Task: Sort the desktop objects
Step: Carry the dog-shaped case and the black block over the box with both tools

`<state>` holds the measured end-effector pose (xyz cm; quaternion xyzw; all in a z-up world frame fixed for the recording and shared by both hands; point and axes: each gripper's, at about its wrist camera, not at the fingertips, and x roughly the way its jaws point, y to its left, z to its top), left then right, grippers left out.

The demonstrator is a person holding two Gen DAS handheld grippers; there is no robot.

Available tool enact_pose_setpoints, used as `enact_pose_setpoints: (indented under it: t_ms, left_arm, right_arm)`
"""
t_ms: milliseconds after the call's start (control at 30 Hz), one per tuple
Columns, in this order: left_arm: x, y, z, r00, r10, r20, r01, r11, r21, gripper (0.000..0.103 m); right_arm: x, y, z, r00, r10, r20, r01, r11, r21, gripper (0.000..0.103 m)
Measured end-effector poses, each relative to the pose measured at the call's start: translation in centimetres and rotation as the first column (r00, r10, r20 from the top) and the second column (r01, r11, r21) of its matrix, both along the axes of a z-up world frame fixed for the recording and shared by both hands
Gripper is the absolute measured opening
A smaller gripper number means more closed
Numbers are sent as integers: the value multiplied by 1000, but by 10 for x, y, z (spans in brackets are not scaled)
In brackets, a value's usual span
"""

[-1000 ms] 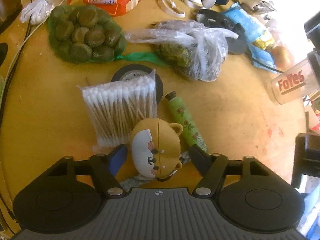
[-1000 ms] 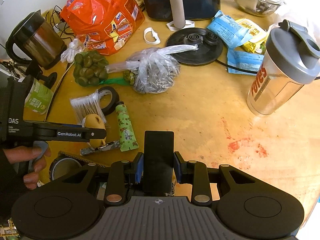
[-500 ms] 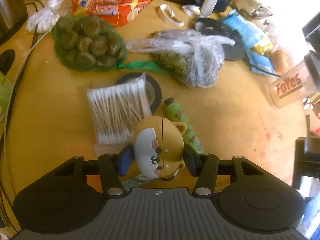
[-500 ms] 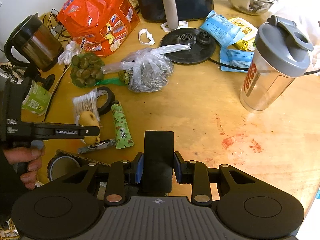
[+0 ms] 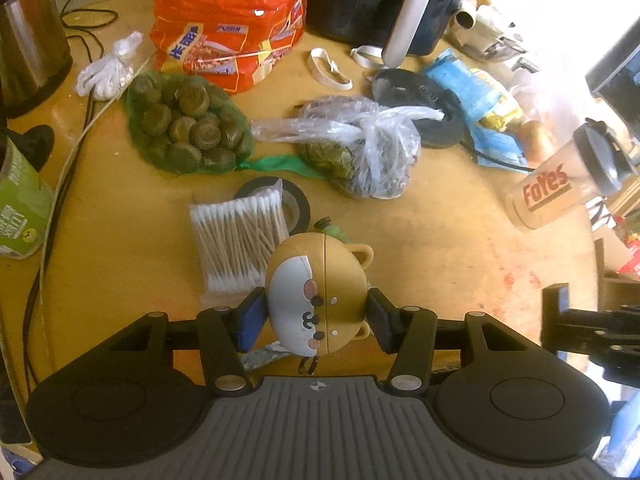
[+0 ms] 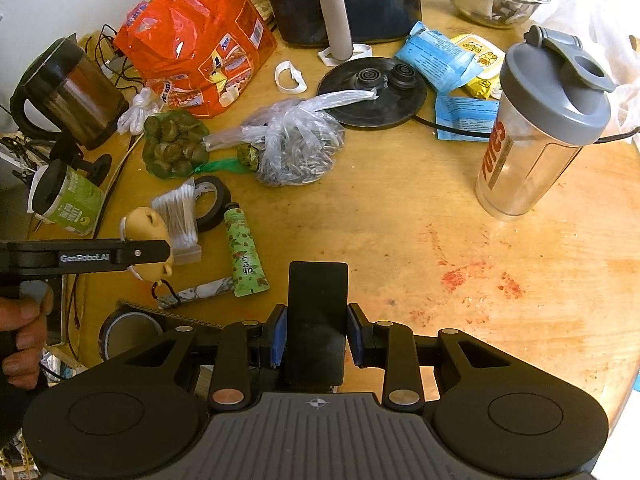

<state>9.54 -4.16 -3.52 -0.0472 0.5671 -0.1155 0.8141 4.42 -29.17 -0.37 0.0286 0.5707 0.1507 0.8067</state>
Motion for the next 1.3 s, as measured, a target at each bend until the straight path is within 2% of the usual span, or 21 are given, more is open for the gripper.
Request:
enact_pose_setpoints:
  t_ms: [467,700,967,1300]
  left_arm:
    - [-21,-1,48,999,-20,46,21,1000,-14,53]
    - [-37,-3,59,998,-36,43,37,999,-12,53]
    - [-54,-2,58,999,-44,30,45,999,-21,53]
    - [-74,-5,37,998,-49,-29,48,998,-37,53]
  right_arm:
    - [0,-1,11,1000,-2,13,2,1000,-1,34]
    - [-3,0,18,1000,4,18,-4,1000,-7,34]
    - [-9,-4,21,1000,2,15,-2,1000,-9,34]
    - [-25,-6,0,998,-6,-65,6,1000,-3,34]
